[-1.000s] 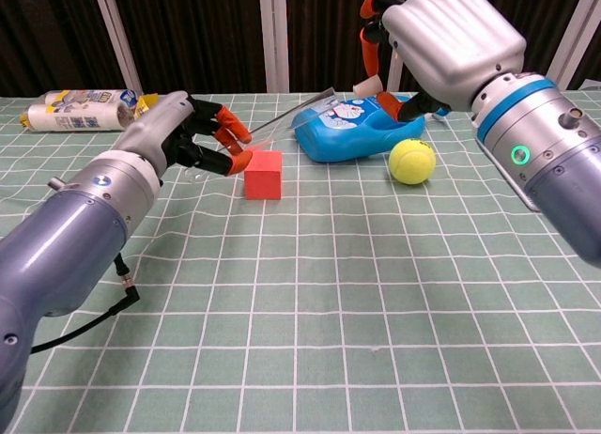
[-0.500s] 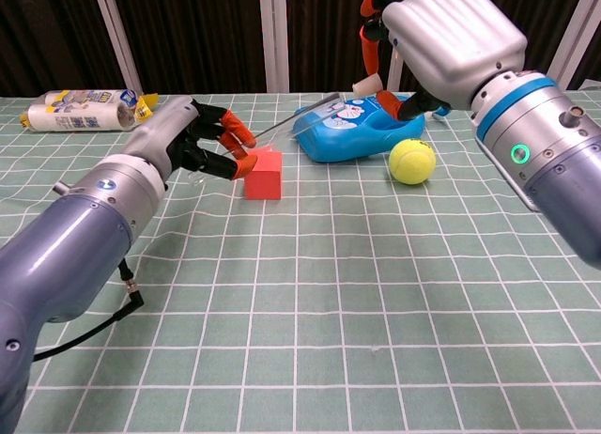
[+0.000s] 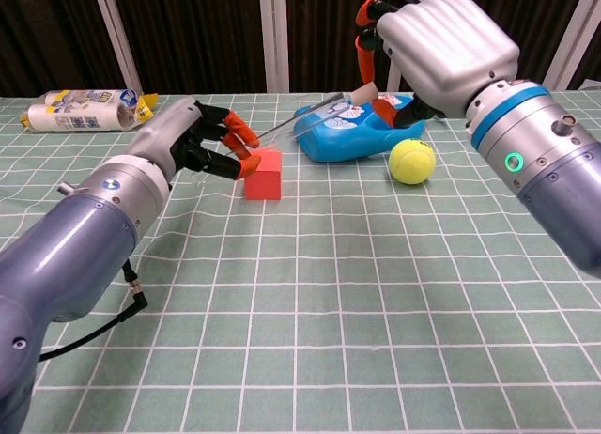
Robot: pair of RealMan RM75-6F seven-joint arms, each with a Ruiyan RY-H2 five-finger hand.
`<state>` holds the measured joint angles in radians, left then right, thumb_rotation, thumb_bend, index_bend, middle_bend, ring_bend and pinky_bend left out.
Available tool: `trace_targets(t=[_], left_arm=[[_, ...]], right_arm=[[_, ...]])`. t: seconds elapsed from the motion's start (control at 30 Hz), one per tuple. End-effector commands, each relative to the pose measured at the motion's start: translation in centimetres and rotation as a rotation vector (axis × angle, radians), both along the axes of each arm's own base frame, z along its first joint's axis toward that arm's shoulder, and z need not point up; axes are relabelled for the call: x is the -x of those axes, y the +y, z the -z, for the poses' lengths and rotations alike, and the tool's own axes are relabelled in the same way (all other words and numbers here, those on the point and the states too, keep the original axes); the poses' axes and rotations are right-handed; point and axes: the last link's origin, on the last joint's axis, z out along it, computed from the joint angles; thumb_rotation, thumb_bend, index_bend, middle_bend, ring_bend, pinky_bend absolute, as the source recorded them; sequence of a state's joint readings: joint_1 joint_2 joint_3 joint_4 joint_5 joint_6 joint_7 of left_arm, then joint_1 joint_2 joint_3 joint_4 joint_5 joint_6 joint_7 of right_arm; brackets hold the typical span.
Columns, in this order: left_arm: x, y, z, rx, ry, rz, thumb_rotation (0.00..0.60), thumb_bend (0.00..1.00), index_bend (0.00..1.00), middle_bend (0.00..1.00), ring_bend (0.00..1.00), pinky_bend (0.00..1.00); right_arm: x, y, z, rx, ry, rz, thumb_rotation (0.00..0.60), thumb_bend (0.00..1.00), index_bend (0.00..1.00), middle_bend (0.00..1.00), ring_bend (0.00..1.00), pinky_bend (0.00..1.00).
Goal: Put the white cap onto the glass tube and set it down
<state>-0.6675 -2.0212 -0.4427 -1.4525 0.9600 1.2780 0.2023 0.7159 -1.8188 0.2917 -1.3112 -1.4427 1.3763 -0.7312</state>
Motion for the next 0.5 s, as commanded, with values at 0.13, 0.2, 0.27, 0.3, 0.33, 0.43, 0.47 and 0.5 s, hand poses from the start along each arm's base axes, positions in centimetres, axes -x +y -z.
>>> trace_targets(t=[0.13, 0.2, 0.27, 0.3, 0.33, 0.43, 0.47, 0.5], left_arm=[[0.0, 0.03, 0.15, 0.004, 0.008, 0.005, 0.6, 0.62, 0.55, 0.5, 0.06, 0.0], [-0.07, -0.03, 0.27, 0.009, 0.006, 0.005, 0.6, 0.62, 0.55, 0.5, 0.06, 0.0], [-0.16, -0.1, 0.35, 0.011, 0.005, 0.007, 0.6, 0.62, 0.55, 0.5, 0.06, 0.0], [-0.21, -0.16, 0.41, 0.012, 0.005, 0.007, 0.6, 0.62, 0.55, 0.5, 0.06, 0.0], [-0.25, -0.23, 0.48, 0.014, 0.005, 0.008, 0.6, 0.62, 0.55, 0.5, 0.06, 0.0], [-0.37, -0.35, 0.6, 0.016, 0.002, 0.008, 0.6, 0.62, 0.55, 0.5, 0.06, 0.0], [-0.45, -0.41, 0.65, 0.017, -0.001, 0.009, 0.6, 0.62, 0.55, 0.5, 0.06, 0.0], [-0.5, -0.45, 0.67, 0.017, -0.001, 0.01, 0.6, 0.62, 0.55, 0.5, 0.06, 0.0]], right_arm=[[-0.21, 0.09, 0.14, -0.002, -0.002, -0.007, 0.6, 0.44, 0.59, 0.19, 0.03, 0.0], [-0.22, 0.09, 0.16, -0.003, -0.005, -0.006, 0.6, 0.44, 0.59, 0.19, 0.03, 0.0], [-0.19, 0.07, 0.17, -0.002, -0.007, -0.004, 0.6, 0.44, 0.59, 0.19, 0.03, 0.0], [-0.17, 0.07, 0.17, -0.002, -0.007, -0.004, 0.6, 0.44, 0.59, 0.19, 0.03, 0.0], [-0.13, 0.07, 0.16, -0.002, -0.007, -0.003, 0.6, 0.44, 0.59, 0.19, 0.03, 0.0], [-0.02, 0.05, 0.08, 0.001, -0.006, -0.001, 0.6, 0.44, 0.59, 0.19, 0.03, 0.0], [0.03, 0.03, 0.03, 0.002, -0.007, 0.0, 0.6, 0.44, 0.59, 0.19, 0.03, 0.0], [0.06, 0.01, -0.01, 0.003, -0.007, 0.001, 0.6, 0.44, 0.59, 0.19, 0.03, 0.0]])
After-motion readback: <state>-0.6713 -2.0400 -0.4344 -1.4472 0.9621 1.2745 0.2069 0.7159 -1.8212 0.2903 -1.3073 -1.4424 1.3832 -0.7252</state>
